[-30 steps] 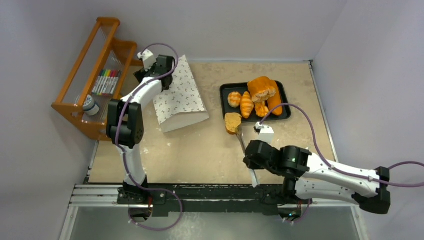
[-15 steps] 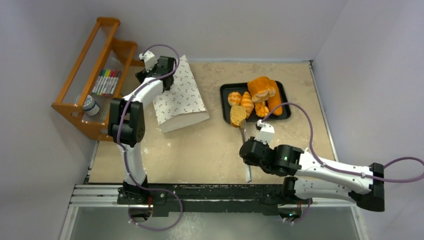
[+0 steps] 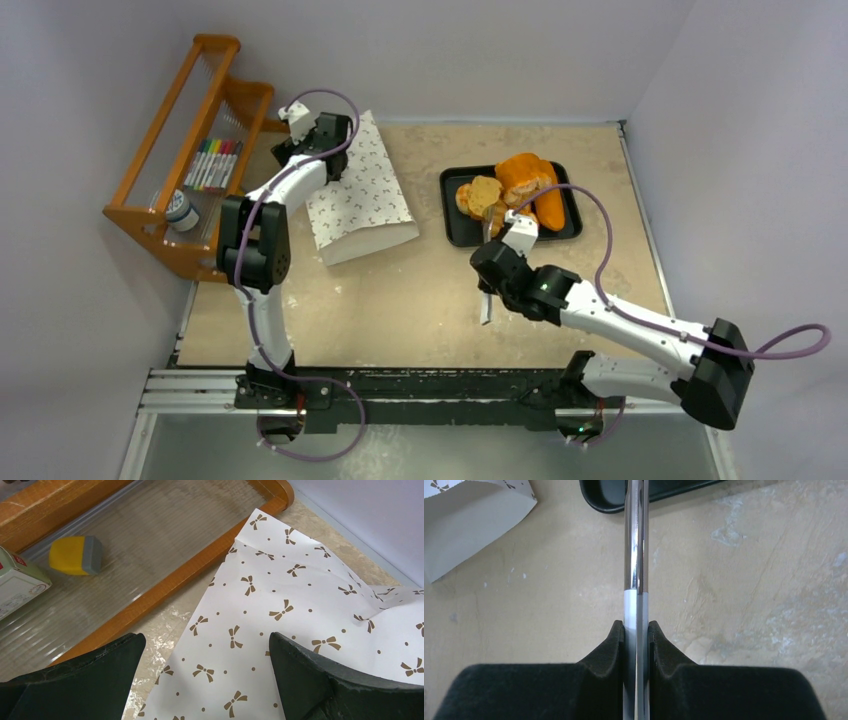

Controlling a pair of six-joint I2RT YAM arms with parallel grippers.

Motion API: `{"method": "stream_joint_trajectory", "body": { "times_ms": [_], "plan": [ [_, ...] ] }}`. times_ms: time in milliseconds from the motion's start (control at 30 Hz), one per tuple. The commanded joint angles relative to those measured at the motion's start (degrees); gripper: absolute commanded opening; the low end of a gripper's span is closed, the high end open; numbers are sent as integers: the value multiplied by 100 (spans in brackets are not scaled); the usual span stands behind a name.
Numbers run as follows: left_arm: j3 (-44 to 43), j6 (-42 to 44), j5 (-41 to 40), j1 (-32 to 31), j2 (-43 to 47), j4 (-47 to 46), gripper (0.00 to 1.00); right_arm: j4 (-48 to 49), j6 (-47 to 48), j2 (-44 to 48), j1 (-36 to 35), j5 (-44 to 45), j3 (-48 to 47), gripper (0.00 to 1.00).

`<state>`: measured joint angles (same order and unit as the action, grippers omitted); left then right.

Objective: Take the fake bread out of the paper bag
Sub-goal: Place the fake bread in the container.

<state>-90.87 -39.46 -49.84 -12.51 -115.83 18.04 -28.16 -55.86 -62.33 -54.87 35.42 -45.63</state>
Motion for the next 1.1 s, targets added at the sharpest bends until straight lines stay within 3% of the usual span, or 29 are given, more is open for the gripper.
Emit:
{"method": "stream_joint_trajectory", "body": {
  "times_ms": [0, 167, 333, 433, 567, 1067],
  "plan": [
    [-203, -62, -87, -32, -16, -186, 100, 939, 697, -300, 105, 58, -41, 0],
    [-203, -70, -69, -32, -27, -193, 100, 1326, 849, -679, 344, -381, 113, 0],
    [-193, -70, -69, -32, -26, -196, 100, 1054, 526, -794, 361, -499, 211, 4],
    [-196, -70, -69, -32, -35, -202, 100, 1009, 371, -662, 355, -595, 374, 21],
    [-203, -70, -60, -32, -29, -201, 100, 1018, 245, -538, 354, -721, 512, 30],
    [-263, -90, -46, -34, -24, -149, 100, 680, 64, 9, 358, -729, 516, 33]
  ]
}}
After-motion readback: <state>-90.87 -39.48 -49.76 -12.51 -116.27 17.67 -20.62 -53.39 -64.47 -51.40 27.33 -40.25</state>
